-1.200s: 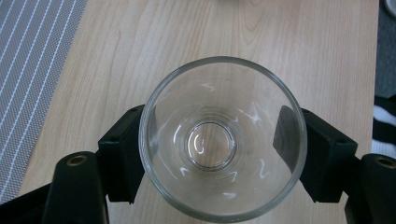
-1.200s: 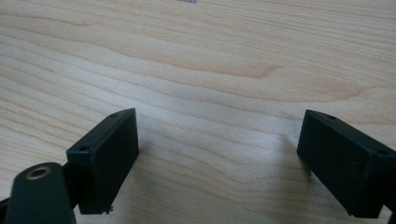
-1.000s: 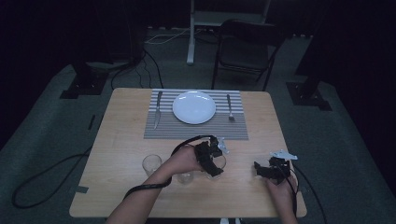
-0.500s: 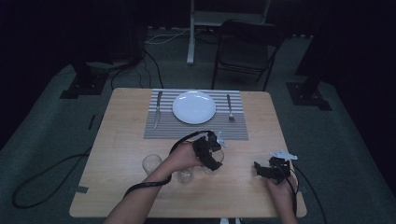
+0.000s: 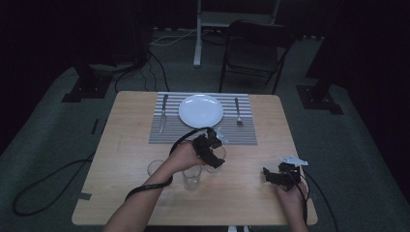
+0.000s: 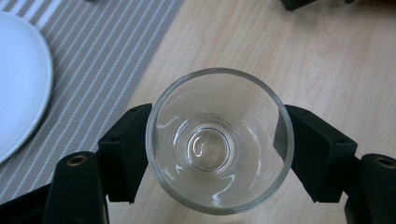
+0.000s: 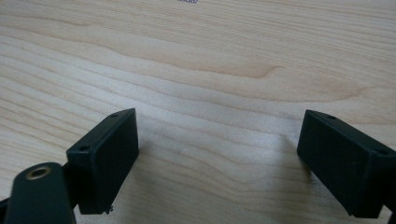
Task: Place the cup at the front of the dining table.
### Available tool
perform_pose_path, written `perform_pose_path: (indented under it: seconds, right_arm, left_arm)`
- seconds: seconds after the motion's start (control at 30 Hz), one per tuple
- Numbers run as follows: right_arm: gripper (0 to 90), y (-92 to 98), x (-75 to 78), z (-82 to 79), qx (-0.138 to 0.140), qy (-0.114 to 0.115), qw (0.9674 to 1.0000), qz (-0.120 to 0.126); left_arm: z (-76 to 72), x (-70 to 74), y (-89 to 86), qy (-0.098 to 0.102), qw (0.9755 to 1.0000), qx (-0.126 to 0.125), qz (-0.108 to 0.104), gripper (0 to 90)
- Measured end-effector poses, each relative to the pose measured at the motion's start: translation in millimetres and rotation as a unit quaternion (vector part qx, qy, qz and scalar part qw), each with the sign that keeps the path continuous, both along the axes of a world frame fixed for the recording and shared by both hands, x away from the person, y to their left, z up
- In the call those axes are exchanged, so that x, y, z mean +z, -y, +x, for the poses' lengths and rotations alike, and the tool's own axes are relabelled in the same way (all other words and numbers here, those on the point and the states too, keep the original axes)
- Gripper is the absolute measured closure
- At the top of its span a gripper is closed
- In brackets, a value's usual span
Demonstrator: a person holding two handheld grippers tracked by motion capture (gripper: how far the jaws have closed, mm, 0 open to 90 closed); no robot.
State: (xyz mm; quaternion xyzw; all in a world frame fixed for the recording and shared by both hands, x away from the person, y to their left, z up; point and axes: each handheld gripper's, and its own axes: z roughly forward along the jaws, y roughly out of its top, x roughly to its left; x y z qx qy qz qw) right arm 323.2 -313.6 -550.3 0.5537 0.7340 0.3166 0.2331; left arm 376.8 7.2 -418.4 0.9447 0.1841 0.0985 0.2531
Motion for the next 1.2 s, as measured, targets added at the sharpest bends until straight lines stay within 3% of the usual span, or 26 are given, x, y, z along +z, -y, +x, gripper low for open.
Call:
perform_pose_path:
  seconds: [0.33, 0.47, 0.57, 0.73, 0.93, 1.07, 1.2]
  right_arm:
    - [12.3, 0.0, 0.0, 0.0, 0.0, 0.0, 1.0, 0.0]
    - [12.3, 0.0, 0.0, 0.0, 0.0, 0.0, 1.0, 0.0]
    - [12.3, -0.2, 0.0, -0.1, -0.001, 0.0, 1.0, 0.001]
    - [12.3, -0.1, 0.0, 0.0, 0.0, 0.0, 1.0, 0.0]
    - [12.3, -0.1, 0.0, -0.1, 0.0, 0.0, 1.0, 0.0]
    - [12.4, -0.1, 0.0, -0.1, 0.0, -0.001, 1.0, 0.0]
    - [12.4, -0.1, 0.0, -0.1, 0.0, -0.001, 1.0, 0.0]
  left_arm:
    - [11.0, 5.9, -23.1, 0.002, 0.9996, 0.027, -0.001, 28.5]
    - [16.4, 8.3, -37.8, 0.0, 0.9991, 0.043, -0.002, 28.5]
    - [18.5, 9.4, -50.4, 0.011, 0.9976, 0.068, -0.006, 28.5]
    - [22.2, 10.7, -61.7, 0.008, 0.9969, 0.077, -0.006, 28.5]
    - [31.9, 11.1, -78.5, 0.009, 0.9946, 0.103, -0.006, 28.5]
    - [39.1, 12.4, -86.3, 0.02, 0.9909, 0.133, -0.011, 28.5]
    - [47.1, 12.3, -95.3, 0.015, 0.9881, 0.152, -0.018, 28.5]
